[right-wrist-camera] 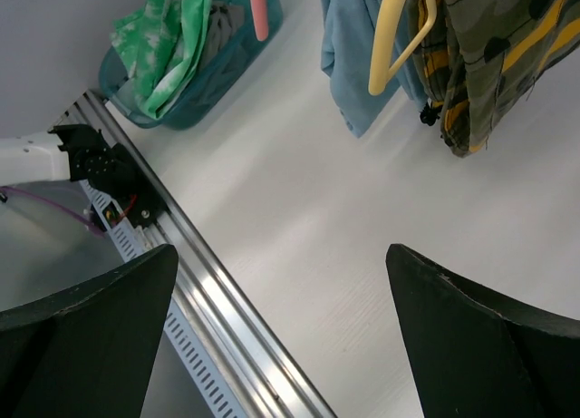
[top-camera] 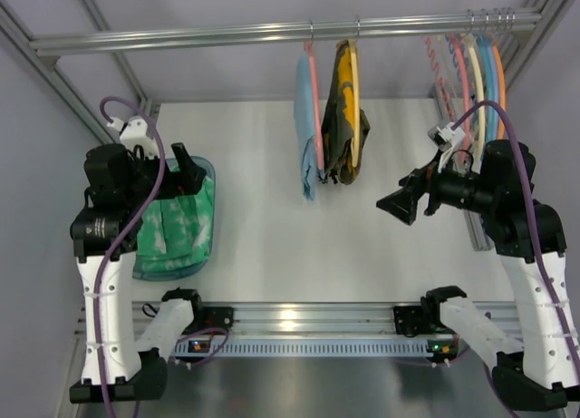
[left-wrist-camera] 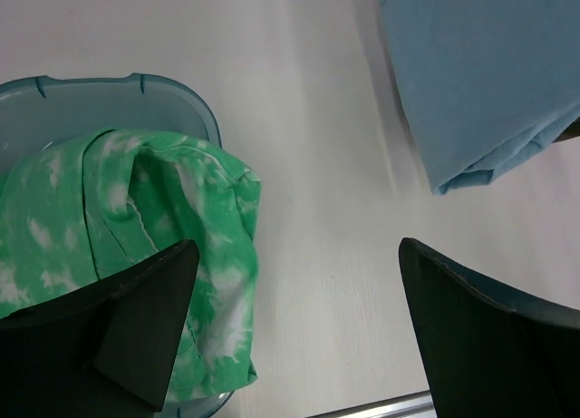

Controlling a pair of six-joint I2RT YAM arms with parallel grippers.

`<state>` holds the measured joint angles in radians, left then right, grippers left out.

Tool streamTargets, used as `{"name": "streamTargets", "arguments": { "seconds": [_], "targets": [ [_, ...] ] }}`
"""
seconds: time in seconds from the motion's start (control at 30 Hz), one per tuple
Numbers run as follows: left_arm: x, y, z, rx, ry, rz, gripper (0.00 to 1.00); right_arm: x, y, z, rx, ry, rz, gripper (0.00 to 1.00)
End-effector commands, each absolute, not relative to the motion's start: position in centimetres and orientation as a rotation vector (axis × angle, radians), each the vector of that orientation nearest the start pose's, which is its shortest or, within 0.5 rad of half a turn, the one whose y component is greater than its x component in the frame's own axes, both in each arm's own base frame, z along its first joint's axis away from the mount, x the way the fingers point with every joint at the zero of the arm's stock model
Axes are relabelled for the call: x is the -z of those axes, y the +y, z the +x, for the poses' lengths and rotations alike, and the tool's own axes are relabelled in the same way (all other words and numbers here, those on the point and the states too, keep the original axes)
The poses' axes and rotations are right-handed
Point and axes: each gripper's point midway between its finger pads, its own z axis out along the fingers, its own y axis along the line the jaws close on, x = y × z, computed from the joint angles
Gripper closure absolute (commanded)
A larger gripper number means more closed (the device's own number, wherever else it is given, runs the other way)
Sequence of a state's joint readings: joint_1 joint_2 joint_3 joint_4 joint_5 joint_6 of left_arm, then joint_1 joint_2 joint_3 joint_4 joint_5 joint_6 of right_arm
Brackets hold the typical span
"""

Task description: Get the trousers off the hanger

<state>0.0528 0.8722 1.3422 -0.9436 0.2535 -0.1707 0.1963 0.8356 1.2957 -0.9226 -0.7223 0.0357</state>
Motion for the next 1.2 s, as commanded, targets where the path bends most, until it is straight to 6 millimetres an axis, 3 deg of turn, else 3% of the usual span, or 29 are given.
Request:
{"name": "streamTargets", "arguments": {
  "seconds": [0.0, 0.1, 0.27, 0.4, 0.43, 0.5, 0.57, 0.6, 0.83, 0.93, 1.17],
  "targets": [
    [-37.3, -5.2, 24.2, 0.400, 1.900, 0.014, 0.02, -35.7, 15.8, 17.7, -0.869, 1.863, -0.649, 0.00],
    [-40.3, -7.2, 24.3, 0.508, 1.758, 0.105, 0.02, -36.2, 15.9, 18.0, -0.870, 1.858, -0.654, 0.01],
    [-44.9, -9.0, 26.4, 0.663, 1.591, 0.117, 0.02, -36.7, 15.8, 18.4, -0.854, 1.861, -0.654, 0.01],
    [-47.3, -11.6, 28.3, 0.907, 1.521, 0.151, 0.02, -36.5, 15.8, 18.7, -0.858, 1.880, -0.647, 0.01],
    [-46.6, -12.0, 28.8, 0.958, 1.553, 0.126, 0.02, -36.4, 15.8, 18.7, -0.855, 1.883, -0.645, 0.00],
    [-48.0, -12.5, 29.6, 1.043, 1.500, 0.097, 0.02, -36.4, 15.8, 19.0, -0.852, 1.888, -0.645, 0.01],
    [-47.4, -13.2, 30.7, 1.109, 1.496, 0.072, 0.02, -36.4, 15.7, 19.3, -0.846, 1.892, -0.642, 0.01],
    [-48.5, -13.7, 30.7, 1.141, 1.441, 0.082, 0.02, -36.6, 15.7, 19.3, -0.843, 1.888, -0.642, 0.01],
    [-47.8, -21.4, 31.0, 1.291, 1.402, 0.156, 0.09, -36.3, 15.9, 20.2, -0.841, 1.909, -0.636, 0.01],
    [-46.3, -24.0, 31.2, 1.314, 1.425, 0.159, 0.16, -36.3, 15.9, 20.3, -0.843, 1.912, -0.637, 0.01],
    [-43.6, -28.9, 31.2, 1.362, 1.444, 0.273, 0.21, -36.0, 15.9, 20.3, -0.844, 1.914, -0.639, 0.01]
  ]
}}
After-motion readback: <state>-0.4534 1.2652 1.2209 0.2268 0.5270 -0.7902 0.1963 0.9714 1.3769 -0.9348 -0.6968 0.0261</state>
